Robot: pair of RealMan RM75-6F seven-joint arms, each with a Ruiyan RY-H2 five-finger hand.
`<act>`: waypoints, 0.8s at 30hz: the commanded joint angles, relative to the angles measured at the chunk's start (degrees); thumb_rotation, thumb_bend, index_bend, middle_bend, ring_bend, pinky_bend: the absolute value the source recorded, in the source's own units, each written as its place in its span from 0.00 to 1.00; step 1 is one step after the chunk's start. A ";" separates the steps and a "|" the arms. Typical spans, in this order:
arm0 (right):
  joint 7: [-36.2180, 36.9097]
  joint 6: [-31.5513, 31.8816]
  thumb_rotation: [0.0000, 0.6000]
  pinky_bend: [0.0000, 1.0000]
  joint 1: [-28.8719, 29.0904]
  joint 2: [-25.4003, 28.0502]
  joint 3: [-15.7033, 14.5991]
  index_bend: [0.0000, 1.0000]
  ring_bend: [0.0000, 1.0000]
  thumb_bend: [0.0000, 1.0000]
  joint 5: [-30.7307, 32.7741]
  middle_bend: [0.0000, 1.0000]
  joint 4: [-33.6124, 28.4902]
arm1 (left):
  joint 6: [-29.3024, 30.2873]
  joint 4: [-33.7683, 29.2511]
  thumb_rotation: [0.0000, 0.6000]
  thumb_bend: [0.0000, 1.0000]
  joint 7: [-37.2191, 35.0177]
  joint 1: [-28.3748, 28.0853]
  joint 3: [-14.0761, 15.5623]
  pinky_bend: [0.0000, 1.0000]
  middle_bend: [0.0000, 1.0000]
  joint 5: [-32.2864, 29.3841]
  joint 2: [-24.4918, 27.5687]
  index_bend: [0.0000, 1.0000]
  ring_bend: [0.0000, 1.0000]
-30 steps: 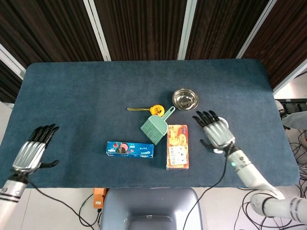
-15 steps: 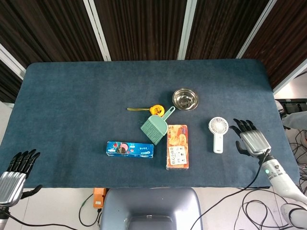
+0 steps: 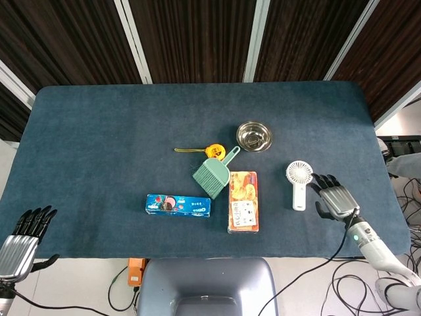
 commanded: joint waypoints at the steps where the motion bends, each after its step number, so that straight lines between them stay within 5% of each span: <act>1: -0.24 -0.59 0.90 0.00 0.10 -0.50 -0.07 0.20 0.00 0.60 0.19 0.00 0.57 | -0.20 0.04 1.00 0.08 -0.15 -0.03 -0.10 0.06 0.04 0.05 0.00 0.00 0.00; 24: -1.35 -2.75 0.91 0.00 0.66 -2.80 0.04 0.19 0.00 0.60 0.19 0.00 2.31 | -0.80 1.30 1.00 0.08 -1.92 0.45 -0.69 0.06 0.04 0.39 -0.15 0.00 0.00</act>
